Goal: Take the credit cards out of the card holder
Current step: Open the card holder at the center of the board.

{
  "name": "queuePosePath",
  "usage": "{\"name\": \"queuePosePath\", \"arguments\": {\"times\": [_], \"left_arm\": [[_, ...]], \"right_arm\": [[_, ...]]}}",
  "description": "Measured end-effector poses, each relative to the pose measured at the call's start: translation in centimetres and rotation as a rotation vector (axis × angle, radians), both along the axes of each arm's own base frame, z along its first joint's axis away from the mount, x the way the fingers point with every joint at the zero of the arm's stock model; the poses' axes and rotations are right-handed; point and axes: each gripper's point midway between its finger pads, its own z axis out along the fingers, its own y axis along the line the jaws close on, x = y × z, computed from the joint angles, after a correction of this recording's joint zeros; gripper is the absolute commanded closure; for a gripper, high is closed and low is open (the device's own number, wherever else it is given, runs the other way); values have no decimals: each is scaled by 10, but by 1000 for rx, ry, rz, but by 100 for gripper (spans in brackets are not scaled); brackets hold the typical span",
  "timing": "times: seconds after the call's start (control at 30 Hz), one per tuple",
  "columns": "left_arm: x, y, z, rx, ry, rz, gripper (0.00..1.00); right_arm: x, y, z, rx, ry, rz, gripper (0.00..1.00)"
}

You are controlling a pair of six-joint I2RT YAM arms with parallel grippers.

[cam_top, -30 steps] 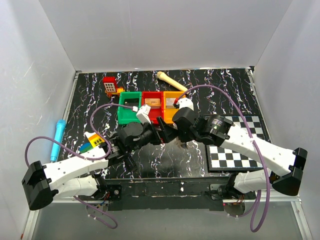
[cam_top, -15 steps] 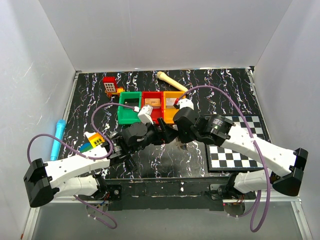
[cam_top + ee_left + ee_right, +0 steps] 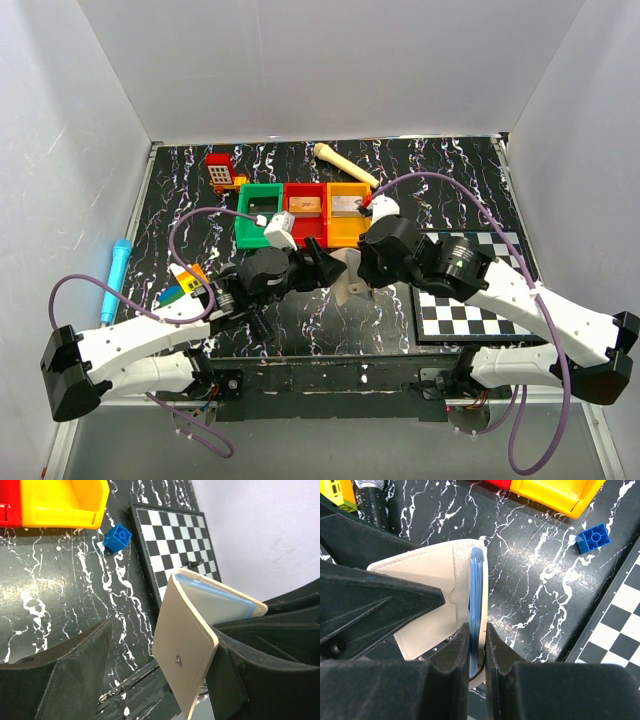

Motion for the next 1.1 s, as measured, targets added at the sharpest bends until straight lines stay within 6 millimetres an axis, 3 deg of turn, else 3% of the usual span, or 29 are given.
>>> {"name": "queuePosePath", "arguments": {"times": [0.17, 0.43, 0.67, 0.8, 0.97, 1.1], "left_arm": [[-2, -2, 16, -36, -44, -24, 39], [-7, -11, 15, -36, -69, -92, 54], [-12, -5, -1, -16, -63, -102, 82], [-14, -2, 0, -22, -69, -104, 99], [-15, 0, 3, -26, -78, -107, 100], [-16, 4, 7, -31, -90, -101, 100]], "right_arm": [[-2, 6, 3, 34, 0, 21, 99], [-7, 11, 4, 77, 19, 53, 99], [-11, 15, 13, 142, 22, 83, 99], [-13, 17, 13, 160, 35, 105, 98], [-16, 20, 15, 188, 49, 133, 70], [-23, 24, 20, 230, 67, 177, 58]]}}
